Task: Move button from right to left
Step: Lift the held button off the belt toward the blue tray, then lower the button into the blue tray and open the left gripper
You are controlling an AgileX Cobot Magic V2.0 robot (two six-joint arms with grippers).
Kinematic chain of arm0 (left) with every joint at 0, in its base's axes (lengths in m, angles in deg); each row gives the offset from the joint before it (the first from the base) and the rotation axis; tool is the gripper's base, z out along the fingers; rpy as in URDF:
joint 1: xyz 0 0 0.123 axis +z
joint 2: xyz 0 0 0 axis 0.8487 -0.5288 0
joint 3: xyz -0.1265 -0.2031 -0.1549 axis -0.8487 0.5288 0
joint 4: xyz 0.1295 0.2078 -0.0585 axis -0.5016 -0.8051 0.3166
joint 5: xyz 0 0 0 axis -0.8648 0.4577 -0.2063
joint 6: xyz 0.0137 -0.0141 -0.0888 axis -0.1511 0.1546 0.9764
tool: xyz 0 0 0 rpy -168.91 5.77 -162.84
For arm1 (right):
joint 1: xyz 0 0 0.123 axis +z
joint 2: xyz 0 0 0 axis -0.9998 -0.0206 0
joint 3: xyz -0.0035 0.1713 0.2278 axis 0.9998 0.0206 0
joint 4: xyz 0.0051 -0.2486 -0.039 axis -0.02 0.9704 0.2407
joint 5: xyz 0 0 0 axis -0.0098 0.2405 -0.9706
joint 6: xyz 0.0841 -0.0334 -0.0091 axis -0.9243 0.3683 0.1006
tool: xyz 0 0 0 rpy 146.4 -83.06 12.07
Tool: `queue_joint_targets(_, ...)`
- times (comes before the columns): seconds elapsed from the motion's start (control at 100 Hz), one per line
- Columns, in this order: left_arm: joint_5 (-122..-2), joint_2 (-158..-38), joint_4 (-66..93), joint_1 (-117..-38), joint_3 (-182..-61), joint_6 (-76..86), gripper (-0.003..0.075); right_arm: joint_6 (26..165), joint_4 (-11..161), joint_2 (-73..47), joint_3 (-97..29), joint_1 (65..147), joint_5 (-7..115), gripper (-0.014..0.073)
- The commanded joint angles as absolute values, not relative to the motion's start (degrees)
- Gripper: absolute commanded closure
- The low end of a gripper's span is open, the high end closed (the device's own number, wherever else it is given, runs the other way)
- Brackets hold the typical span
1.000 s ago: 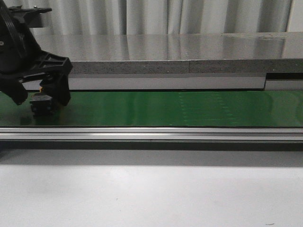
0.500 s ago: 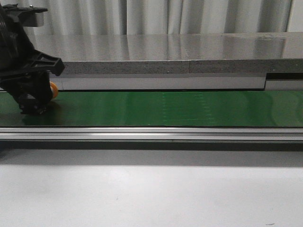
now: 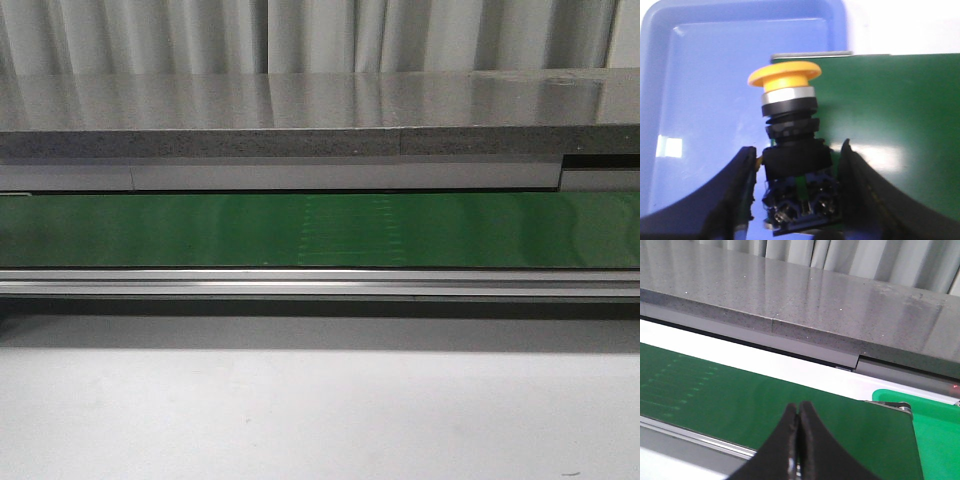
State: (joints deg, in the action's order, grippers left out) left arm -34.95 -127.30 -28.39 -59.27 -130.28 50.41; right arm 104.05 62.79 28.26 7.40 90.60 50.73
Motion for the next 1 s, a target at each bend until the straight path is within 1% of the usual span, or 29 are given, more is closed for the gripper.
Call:
queue_joint_targets(0.0, -37.6, -124.9, -29.4, -56.3, -131.4, 50.6, 0.0685, 104.5, 61.8, 27.9, 5.8, 90.7, 55.1, 0.0653)
queue_joint_targets(0.18, -44.0, -125.2, -29.9, -51.1, -129.4, 50.5, 0.0685, 104.5, 61.8, 27.9, 5.8, 90.7, 55.1, 0.0653)
queue_joint_targets(0.32, -47.3, -127.2, -29.9, -48.5, -129.2, 50.5, 0.0685, 104.5, 61.8, 27.9, 5.8, 90.7, 55.1, 0.0653)
queue_joint_targets(0.69, -51.9, -136.2, -30.0, -47.7, -129.2, 49.9, 0.0685, 104.5, 61.8, 27.9, 5.8, 90.7, 55.1, 0.0653)
queue_joint_targets(0.99, -52.6, -141.4, -30.0, -47.5, -129.2, 49.1, 0.0685, 104.5, 61.8, 27.9, 5.8, 90.7, 55.1, 0.0653)
